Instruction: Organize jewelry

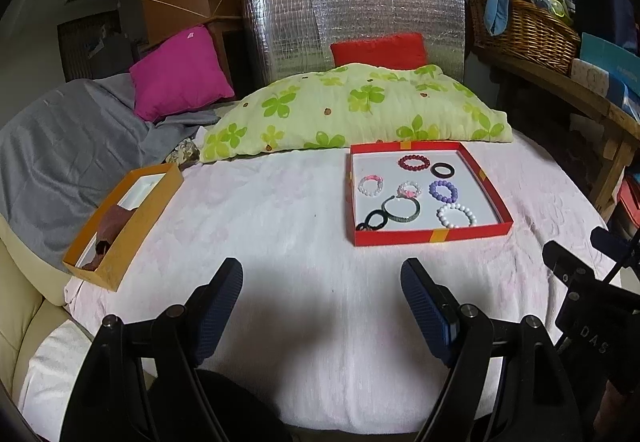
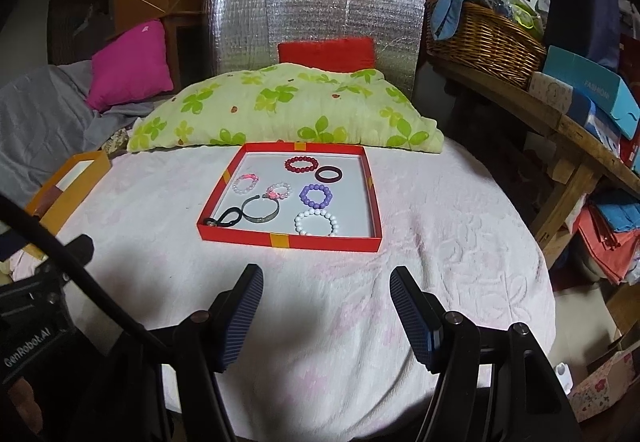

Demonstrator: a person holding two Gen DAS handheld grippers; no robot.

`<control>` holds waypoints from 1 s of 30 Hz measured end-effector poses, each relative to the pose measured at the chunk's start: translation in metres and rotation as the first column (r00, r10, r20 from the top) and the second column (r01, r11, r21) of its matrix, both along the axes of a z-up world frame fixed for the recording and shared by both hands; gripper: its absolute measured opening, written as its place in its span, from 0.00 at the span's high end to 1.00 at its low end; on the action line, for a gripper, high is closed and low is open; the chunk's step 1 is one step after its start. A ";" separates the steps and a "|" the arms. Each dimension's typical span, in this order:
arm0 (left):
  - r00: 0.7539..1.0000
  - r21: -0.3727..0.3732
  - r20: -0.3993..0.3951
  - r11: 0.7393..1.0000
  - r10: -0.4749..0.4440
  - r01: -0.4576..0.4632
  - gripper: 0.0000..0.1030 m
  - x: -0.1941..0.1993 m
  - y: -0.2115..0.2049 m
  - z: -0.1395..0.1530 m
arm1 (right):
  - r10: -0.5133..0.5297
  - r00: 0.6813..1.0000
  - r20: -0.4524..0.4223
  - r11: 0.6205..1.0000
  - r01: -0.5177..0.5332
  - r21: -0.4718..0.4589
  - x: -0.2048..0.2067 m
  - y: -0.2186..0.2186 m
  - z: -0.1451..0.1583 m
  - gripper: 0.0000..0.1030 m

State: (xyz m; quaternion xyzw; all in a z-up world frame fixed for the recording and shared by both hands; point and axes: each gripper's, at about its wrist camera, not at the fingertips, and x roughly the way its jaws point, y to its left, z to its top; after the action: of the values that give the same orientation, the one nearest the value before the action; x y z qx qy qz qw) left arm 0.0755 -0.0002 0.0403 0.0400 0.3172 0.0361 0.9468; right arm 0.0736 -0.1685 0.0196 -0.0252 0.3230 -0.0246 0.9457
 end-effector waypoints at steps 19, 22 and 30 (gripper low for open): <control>0.999 -0.033 -0.038 0.999 0.029 -0.031 0.20 0.048 0.013 -0.014 | 0.010 0.999 -0.046 1.000 -0.010 -0.005 0.049 0.010 -0.019 0.32; 0.998 -0.034 -0.043 0.999 0.037 -0.038 0.20 0.049 0.014 -0.016 | 0.015 0.999 -0.045 1.000 -0.015 -0.006 0.050 0.012 -0.019 0.32; 0.999 -0.033 -0.042 0.999 0.032 -0.033 0.20 0.045 0.012 -0.014 | 0.020 0.999 -0.044 1.000 -0.020 -0.001 0.046 0.014 -0.018 0.32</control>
State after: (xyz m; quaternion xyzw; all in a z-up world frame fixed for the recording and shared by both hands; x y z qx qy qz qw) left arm 0.1201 0.0113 0.0262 0.0198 0.3377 0.0454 0.9400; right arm 0.1200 -0.1546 0.0013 -0.0297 0.3433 -0.0150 0.9386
